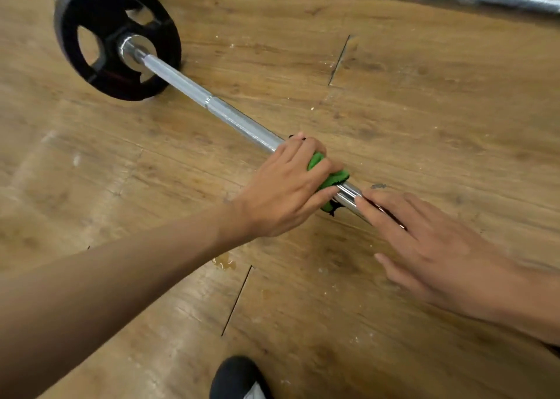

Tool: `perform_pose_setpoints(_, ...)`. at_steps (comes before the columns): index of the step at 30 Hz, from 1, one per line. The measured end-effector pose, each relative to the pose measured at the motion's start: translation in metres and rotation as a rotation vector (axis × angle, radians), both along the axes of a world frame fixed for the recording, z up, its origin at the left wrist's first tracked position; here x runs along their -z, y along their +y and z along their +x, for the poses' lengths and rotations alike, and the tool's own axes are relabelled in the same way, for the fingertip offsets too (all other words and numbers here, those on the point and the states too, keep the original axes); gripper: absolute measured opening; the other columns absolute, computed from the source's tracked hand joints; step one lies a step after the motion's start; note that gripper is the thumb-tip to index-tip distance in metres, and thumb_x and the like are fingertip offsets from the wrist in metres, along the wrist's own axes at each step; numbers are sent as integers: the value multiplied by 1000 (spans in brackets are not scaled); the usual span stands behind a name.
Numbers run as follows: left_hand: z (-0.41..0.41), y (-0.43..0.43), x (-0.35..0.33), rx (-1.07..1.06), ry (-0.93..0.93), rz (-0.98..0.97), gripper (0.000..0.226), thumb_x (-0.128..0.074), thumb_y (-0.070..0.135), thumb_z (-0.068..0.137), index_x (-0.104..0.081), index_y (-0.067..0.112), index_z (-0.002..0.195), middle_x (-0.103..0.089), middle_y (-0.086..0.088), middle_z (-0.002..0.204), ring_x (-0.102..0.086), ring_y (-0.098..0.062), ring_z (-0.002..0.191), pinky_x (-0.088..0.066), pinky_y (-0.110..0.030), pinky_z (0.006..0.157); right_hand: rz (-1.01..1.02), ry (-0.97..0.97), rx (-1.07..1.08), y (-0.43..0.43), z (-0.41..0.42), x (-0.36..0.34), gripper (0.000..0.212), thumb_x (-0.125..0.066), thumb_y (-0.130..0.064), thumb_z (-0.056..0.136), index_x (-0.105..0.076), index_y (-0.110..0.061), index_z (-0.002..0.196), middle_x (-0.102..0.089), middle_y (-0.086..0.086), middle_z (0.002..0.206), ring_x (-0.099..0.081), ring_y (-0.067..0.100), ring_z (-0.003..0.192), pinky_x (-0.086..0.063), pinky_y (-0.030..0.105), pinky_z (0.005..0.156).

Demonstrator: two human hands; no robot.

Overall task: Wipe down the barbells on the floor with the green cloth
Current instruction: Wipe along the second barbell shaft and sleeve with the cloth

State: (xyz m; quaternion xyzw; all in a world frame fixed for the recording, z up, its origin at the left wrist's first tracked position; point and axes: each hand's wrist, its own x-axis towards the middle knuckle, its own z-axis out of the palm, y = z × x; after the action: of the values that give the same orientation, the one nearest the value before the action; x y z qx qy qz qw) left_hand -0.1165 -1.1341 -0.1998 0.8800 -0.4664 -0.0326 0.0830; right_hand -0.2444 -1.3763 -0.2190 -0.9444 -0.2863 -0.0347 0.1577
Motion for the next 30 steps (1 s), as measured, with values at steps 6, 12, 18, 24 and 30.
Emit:
perform_pose_setpoints(6,25,9,-4,84,-77,39,39,-39,42,110,-58,15,132,-52,-11,116,-52,-30,107,-30,-46,119,-14,-45,3,11,25,-8,60,-47,-36,92,-52,3,137,-57,21,127,-61,39,108,-48,47,91)
perform_pose_setpoints(12,68,33,-3,99,-54,30,47,-30,45,109,-59,12,127,-49,-10,110,-47,-26,100,-40,-44,92,-69,-38,54,37,52,0,73,-61,-30,90,-42,7,149,-53,25,141,-58,39,118,-55,47,94)
perform_pose_setpoints(18,71,35,13,69,-117,-73,40,-35,42,107,-59,13,121,-50,-12,107,-46,-29,94,-36,-44,85,-184,-28,58,35,51,-2,83,-70,-24,87,-33,8,154,-45,25,149,-54,37,125,-49,43,102)
perform_pose_setpoints(24,71,36,4,78,-101,-57,41,-34,44,107,-57,12,119,-50,-13,107,-48,-32,94,-35,-44,86,-265,118,77,43,56,-18,92,-80,-19,80,-31,10,153,-48,30,147,-46,36,129,-53,47,99)
perform_pose_setpoints(30,91,57,7,17,-148,-69,45,-30,47,107,-57,14,119,-51,-11,105,-51,-31,93,-42,-45,86,-246,148,53,66,85,-35,68,-56,-40,91,-40,-1,144,-44,22,153,-52,38,131,-48,48,103)
